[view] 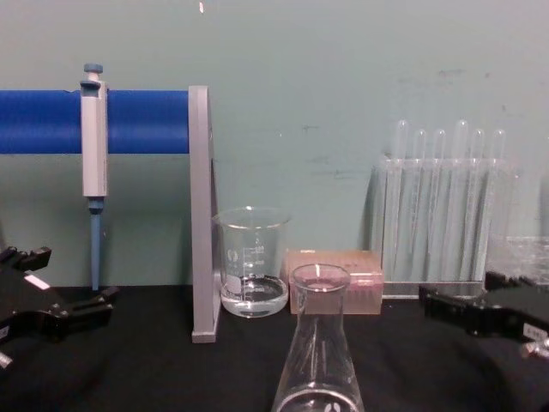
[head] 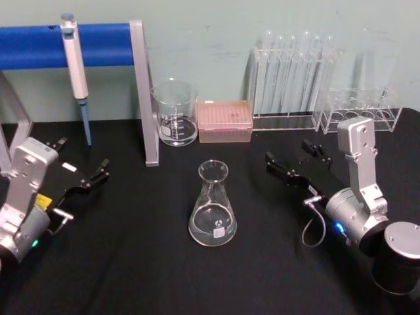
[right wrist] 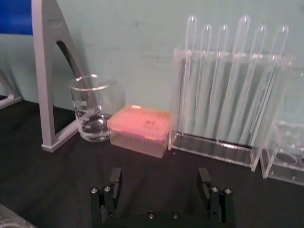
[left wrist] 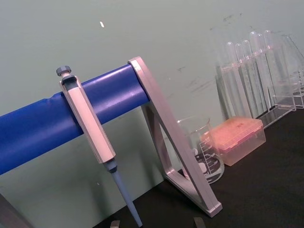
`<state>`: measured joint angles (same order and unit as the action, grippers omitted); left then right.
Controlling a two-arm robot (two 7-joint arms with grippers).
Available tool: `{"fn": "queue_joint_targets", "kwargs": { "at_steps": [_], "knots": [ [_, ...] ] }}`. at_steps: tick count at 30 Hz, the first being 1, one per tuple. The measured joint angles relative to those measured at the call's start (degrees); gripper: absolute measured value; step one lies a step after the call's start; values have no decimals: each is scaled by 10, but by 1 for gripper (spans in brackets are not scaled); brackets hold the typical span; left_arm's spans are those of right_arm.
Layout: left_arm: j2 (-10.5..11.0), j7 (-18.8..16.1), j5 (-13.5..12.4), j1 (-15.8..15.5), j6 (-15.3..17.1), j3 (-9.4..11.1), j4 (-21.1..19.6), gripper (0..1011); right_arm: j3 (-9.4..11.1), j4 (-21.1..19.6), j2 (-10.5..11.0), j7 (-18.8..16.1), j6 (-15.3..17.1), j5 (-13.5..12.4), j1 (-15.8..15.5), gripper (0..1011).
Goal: Grasp the erlenmeyer flask with one hand, shake it three times, then place it back.
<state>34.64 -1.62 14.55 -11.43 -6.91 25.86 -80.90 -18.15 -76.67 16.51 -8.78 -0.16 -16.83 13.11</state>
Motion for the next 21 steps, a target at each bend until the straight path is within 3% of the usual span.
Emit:
{"fn": "queue_joint_targets", "kwargs": {
  "at_steps": [10, 21],
  "knots": [
    [0, 0, 0, 0, 0, 0, 0, 1001, 9, 20, -11, -10, 22, 6, 6, 1000],
    [0, 0, 0, 0, 0, 0, 0, 1001, 8, 19, -11, -10, 21, 6, 6, 1000]
  ]
}}
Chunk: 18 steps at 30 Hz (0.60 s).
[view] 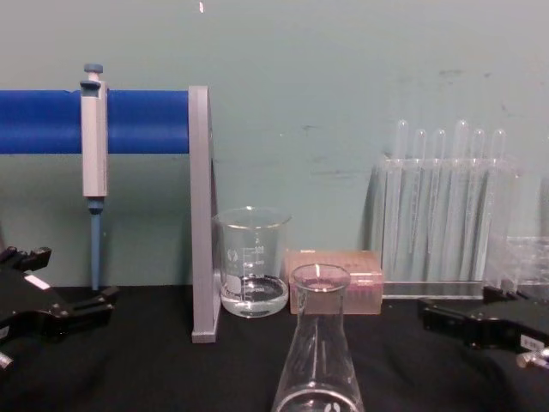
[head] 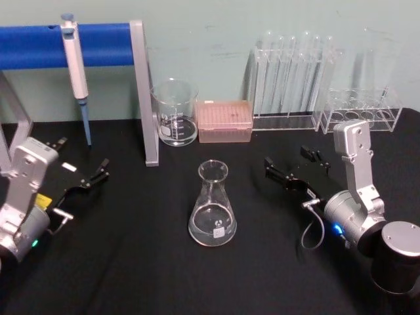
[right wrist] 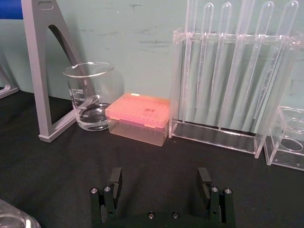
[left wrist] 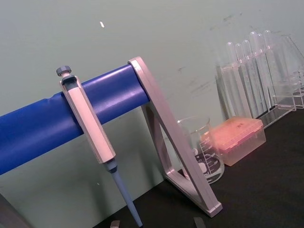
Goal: Grasp the erlenmeyer flask with one hand, shake it three times, then place it back.
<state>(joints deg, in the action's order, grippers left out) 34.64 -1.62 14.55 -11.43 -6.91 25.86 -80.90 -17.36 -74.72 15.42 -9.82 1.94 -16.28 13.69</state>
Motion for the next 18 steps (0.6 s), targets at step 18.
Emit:
{"fn": "queue_joint_targets", "kwargs": {
  "at_steps": [18],
  "knots": [
    [0, 0, 0, 0, 0, 0, 0, 1001, -1, -1, 1, 1, -2, -1, 0, 1000]
  ]
}}
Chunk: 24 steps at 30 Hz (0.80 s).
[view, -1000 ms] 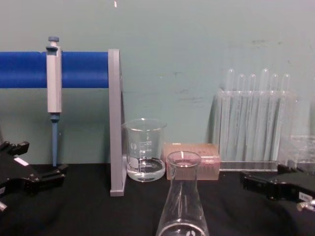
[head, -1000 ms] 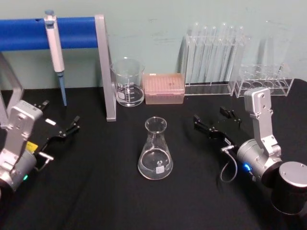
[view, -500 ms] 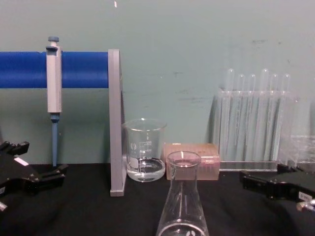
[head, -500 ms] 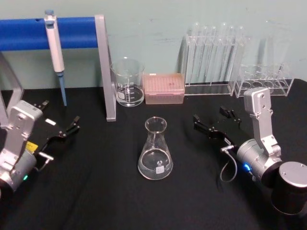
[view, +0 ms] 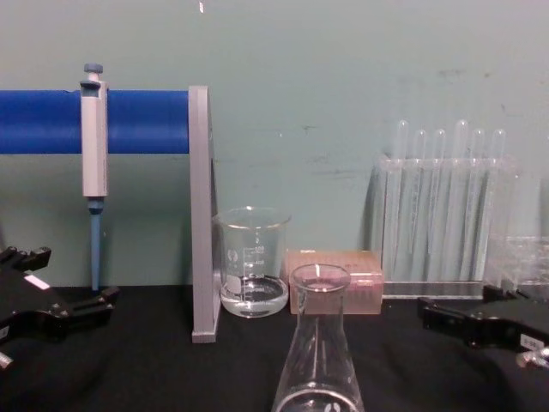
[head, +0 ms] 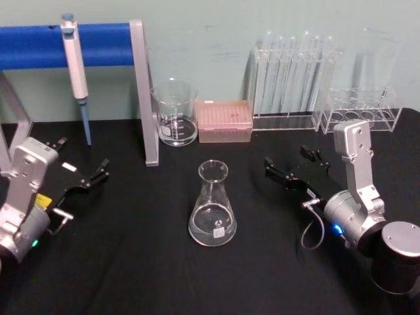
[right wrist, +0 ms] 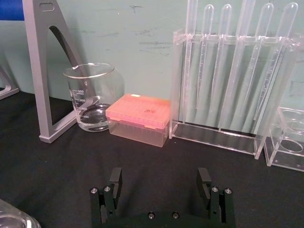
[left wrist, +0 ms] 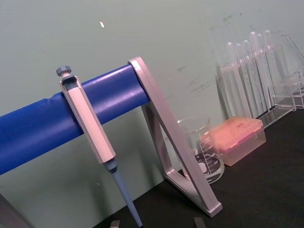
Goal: Grasp the erlenmeyer flask with one hand, shake it three times, then place it back.
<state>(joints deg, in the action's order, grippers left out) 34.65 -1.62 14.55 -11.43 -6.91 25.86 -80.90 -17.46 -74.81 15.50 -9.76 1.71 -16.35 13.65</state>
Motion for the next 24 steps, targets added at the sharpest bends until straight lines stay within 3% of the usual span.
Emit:
{"fn": "queue_joint_targets", "kwargs": {
  "at_steps": [24],
  "knots": [
    [0, 0, 0, 0, 0, 0, 0, 1001, 0, 0, 0, 0, -1, -1, 0, 1000]
  ]
}}
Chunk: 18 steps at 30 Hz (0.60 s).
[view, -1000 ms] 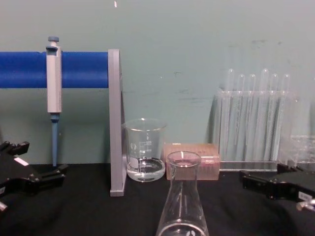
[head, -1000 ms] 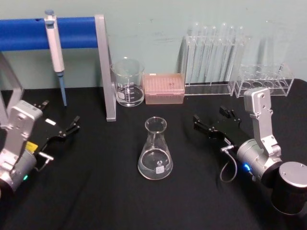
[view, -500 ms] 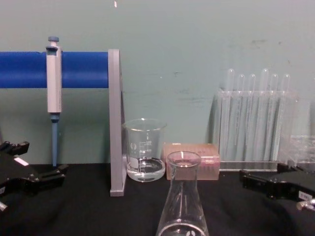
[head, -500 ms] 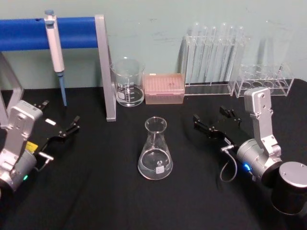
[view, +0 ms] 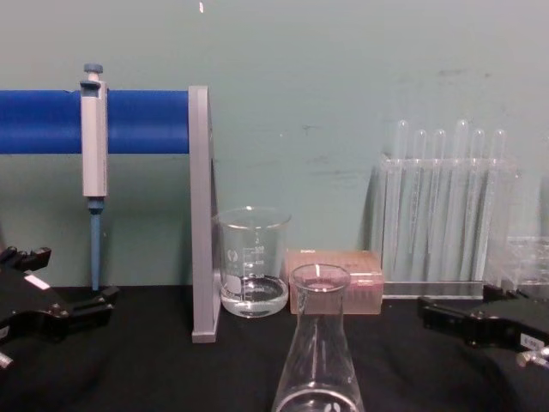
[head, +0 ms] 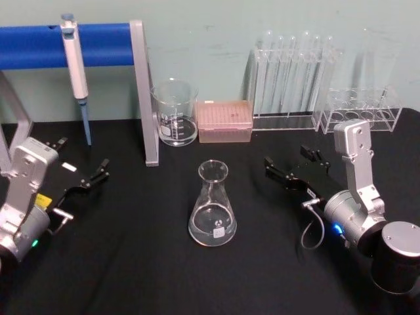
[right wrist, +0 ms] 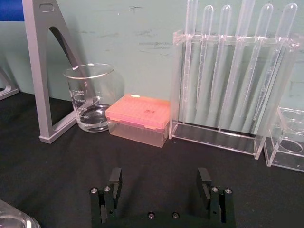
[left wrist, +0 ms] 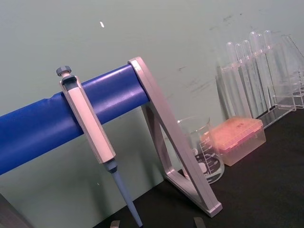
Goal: Grasp the erlenmeyer flask with one hand, shake it three times, then place it back.
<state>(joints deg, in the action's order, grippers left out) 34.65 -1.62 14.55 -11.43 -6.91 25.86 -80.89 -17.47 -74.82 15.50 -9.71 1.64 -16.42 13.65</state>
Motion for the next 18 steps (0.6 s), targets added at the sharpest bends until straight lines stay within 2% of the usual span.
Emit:
{"fn": "queue_joint_targets", "kwargs": {
  "at_steps": [18],
  "knots": [
    [0, 0, 0, 0, 0, 0, 0, 1001, 0, 0, 0, 0, 0, 0, 0, 1000]
  ]
}}
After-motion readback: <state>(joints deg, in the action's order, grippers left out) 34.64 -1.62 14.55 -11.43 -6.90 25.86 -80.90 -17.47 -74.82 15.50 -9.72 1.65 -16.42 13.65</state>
